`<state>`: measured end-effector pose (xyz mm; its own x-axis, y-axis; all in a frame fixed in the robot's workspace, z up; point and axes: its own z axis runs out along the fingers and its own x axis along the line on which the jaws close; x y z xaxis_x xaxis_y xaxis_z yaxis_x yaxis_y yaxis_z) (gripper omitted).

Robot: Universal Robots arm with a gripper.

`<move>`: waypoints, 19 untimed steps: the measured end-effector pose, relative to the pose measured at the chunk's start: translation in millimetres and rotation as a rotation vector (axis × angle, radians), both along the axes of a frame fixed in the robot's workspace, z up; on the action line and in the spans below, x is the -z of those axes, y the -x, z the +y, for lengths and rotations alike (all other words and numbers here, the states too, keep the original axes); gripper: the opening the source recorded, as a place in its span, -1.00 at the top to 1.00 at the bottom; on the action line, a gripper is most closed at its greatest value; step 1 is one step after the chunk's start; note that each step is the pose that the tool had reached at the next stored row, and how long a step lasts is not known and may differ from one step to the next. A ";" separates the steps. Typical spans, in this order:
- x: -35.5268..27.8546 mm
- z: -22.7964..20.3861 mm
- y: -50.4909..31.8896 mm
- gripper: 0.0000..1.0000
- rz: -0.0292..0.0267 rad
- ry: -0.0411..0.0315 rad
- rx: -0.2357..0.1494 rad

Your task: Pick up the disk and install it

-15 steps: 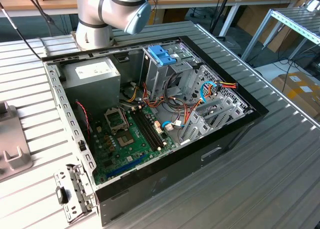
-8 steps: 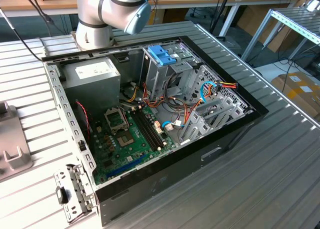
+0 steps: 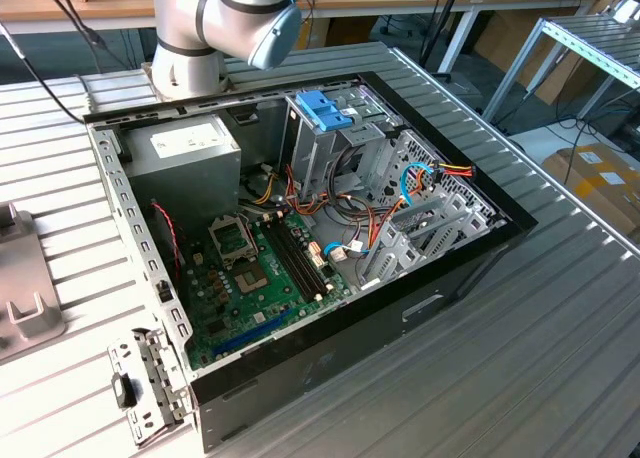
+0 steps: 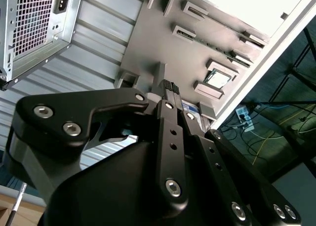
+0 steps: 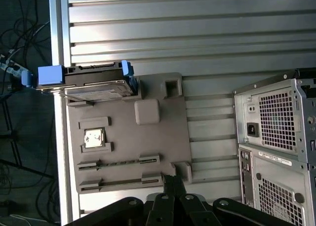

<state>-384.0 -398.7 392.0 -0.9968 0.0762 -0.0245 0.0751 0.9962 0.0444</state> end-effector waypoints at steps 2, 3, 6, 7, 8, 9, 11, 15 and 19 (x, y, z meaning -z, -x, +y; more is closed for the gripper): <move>0.0 0.0 1.6 0.79 0.0001 0.0001 0.000; 0.0 0.0 2.4 0.79 0.0001 0.0000 0.000; 0.6 0.0 22.0 0.79 0.0000 0.0000 0.000; 0.7 0.1 26.7 0.79 0.0001 0.0001 0.000; 0.7 0.0 27.8 0.79 0.0002 0.0001 0.000; 0.7 0.0 28.3 0.79 0.0001 0.0000 0.000; 0.8 0.0 29.7 0.79 0.0001 0.0000 0.000; 0.8 0.0 32.2 0.79 0.0001 0.0001 0.000; 0.9 0.0 35.1 0.79 0.0001 0.0001 0.000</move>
<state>-419.1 -398.7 391.2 -0.9968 0.0762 -0.0244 0.0751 0.9962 0.0443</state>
